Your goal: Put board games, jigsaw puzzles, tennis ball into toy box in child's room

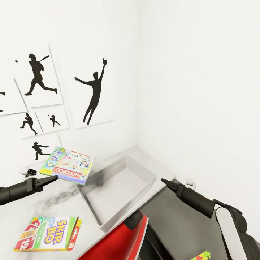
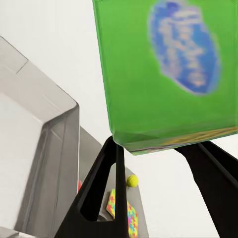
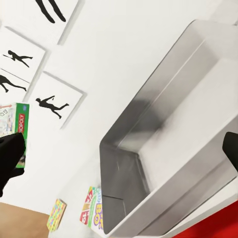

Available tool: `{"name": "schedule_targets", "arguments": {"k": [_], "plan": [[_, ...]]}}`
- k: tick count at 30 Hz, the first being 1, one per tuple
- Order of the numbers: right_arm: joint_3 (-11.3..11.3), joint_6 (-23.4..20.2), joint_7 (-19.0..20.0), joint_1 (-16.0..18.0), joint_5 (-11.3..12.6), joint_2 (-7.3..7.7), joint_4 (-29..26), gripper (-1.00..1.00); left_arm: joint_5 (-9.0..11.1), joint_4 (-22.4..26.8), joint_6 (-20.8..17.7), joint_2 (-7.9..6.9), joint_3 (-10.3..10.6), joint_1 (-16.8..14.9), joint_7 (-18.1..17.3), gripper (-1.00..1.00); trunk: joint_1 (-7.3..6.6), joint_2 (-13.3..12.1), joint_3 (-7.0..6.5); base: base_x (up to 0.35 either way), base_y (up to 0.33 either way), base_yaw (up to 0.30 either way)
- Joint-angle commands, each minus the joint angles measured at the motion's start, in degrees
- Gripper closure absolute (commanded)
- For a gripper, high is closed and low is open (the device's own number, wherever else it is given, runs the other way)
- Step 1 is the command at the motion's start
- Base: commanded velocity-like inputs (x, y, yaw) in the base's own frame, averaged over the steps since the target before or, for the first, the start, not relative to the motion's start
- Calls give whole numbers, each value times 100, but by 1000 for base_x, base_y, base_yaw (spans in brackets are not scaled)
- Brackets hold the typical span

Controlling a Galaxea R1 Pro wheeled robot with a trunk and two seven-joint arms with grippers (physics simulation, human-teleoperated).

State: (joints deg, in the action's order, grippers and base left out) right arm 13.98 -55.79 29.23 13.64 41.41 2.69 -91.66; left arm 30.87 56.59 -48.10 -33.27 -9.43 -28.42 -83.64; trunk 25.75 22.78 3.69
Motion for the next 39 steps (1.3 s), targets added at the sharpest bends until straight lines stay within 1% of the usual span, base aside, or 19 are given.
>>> {"name": "schedule_targets", "arguments": {"k": [1, 3, 6, 7, 9, 11, 15, 16, 18, 19, 21, 23, 24, 26, 27, 29, 32, 39], "plan": [[9, -28, 41, 7, -28, -2, -1, -100, 10, 1, -60, 30, 37, -6, 25, 100, 4, 13, 13, 0, 0, 0], [9, -28, 47, 7, -28, 1, -1, -100, 13, 30, -61, 122, 127, -6, 152, 100, 4, 13, 13, 0, 0, 0], [15, -34, 61, 7, -23, 11, -1, -100, 15, 72, -66, 330, 306, -12, 432, 100, 4, 13, 13, 0, 0, 0], [15, -34, 65, 7, -22, 13, -1, -100, 15, 75, -67, 369, 333, -16, 483, 100, 4, 13, 13, 0, 0, 0], [20, -36, 81, 7, -20, 19, -1, -100, 16, 84, -68, 543, 441, -30, 769, 100, 4, 13, 13, 0, 0, 0], [23, -36, 82, 7, -21, 21, -1, -100, 16, 86, -68, 631, 499, -35, 958, 100, 4, 13, 13, 0, 0, 0], [30, -37, 83, 7, -22, 30, -1, -100, 7, 91, -70, 906, 676, -57, 1407, 100, 4, 13, 13, 0, 0, 0], [35, -37, 83, 7, -21, 34, -1, -100, 1, 93, -71, 937, 708, -64, 1457, 100, 4, 13, 13, 0, 0, 0], [56, -37, 83, 7, -20, 47, -1, -100, -22, 95, -75, 1043, 861, -137, 1626, 100, 4, 13, 13, 0, 0, 0], [61, -37, 83, 7, -20, 51, -1, -100, -49, 96, -75, 1096, 970, -194, 1691, 100, 4, 13, 13, 0, 0, 0], [66, -37, 86, 7, -19, 54, -1, -100, -148, 97, -76, 1209, 1194, -288, 1769, 100, 4, 13, 13, 0, 0, 0], [68, -37, 89, 7, -19, 56, -1, -100, -350, 91, -77, 1330, 1386, -377, 1806, 100, 4, 13, 13, 0, 0, 0], [69, -37, 88, 7, -19, 56, -1, -100, -419, 89, -77, 1358, 1415, -390, 1810, 100, 4, 13, 13, 0, 0, 0], [70, -37, 86, 7, -19, 56, -1, -100, -685, 84, -77, 1460, 1484, -427, 1815, 100, 4, 13, 13, 0, 0, 0], [70, -35, 85, 7, -19, 56, -1, -100, -779, 82, -77, 1493, 1503, -442, 1814, 100, 4, 13, 13, 0, 0, 0], [70, -2, 83, 7, -19, 56, -1, -100, -881, 81, -75, 1523, 1525, -463, 1810, 100, 4, 13, 13, 0, 0, 0], [68, 32, 77, 1, -25, 57, -1, -100, -939, 80, -70, 1518, 1537, -474, 1808, 100, 4, 13, 13, 0, 0, 0], [62, 47, 63, -2, -28, 57, -1, -100, -958, 87, -61, 1515, 1545, -480, 1799, 100, 4, 13, 13, 0, 0, 0]]}}
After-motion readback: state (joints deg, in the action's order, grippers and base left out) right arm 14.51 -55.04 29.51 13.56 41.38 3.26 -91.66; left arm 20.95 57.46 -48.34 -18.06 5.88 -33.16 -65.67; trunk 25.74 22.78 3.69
